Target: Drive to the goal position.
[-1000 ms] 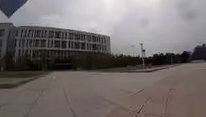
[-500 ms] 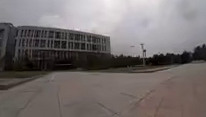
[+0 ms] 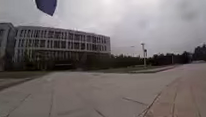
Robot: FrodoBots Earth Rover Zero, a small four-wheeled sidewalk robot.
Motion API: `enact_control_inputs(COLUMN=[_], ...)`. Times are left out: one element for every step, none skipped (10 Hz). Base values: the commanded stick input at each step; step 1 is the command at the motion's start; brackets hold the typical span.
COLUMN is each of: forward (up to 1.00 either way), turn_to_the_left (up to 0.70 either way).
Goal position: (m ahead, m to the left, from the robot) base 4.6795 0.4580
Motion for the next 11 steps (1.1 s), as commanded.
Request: enact_control_inputs(forward=[0.70,0.70,0.70,0.70,0.70,0.70,0.70,0.70,0.70,0.70,0.70], turn_to_the_left=[0.01,0.06,0.32,0.22,0.10,0.00,0.00,0.00,0.00,0.00,0.00])
